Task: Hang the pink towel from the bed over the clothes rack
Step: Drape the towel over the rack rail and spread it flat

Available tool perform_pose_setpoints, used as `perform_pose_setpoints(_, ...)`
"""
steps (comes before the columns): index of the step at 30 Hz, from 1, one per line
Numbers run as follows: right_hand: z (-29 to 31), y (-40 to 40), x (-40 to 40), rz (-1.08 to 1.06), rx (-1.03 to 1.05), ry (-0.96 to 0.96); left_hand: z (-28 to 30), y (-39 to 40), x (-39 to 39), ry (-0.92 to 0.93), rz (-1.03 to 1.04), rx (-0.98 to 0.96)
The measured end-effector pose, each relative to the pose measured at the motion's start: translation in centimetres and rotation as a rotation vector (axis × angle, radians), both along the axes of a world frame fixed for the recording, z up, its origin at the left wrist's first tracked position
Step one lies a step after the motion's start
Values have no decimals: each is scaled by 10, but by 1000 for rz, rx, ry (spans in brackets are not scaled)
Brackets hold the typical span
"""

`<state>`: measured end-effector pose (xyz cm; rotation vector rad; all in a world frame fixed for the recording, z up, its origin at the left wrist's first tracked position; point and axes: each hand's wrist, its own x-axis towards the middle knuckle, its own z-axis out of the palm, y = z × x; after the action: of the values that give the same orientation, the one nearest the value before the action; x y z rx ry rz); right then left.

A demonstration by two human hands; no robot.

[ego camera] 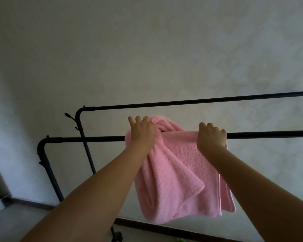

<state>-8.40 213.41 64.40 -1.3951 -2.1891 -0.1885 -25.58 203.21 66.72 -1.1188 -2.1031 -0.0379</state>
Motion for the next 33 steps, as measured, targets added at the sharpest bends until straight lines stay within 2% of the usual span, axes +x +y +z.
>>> perform_pose_setpoints(2, 6, -9, -21, 49, -1, -15, -1, -2, -8, -93, -59, 47)
perform_pose_setpoints(4, 9, -25, -50, 213, 37, 8, -2, -4, -9, -165, -110, 95)
perform_pose_setpoints(6, 10, -41, -76, 312, 35, 46, -6, -5, -7, -110, -136, 85)
perform_pose_setpoints(9, 12, -54, -103, 210, -24, 88, -9, -9, -12, -63, -118, 21)
perform_pose_setpoints(12, 12, -54, -111, 132, -65, 38, -12, -6, -17, -60, -94, -17)
perform_pose_setpoints(22, 1, -59, -108, -23, -35, 102, -10, -15, -53, -78, -215, 31)
perform_pose_setpoints(33, 5, -60, -112, -55, -105, 110, -2, -69, -151, -212, 28, 93)
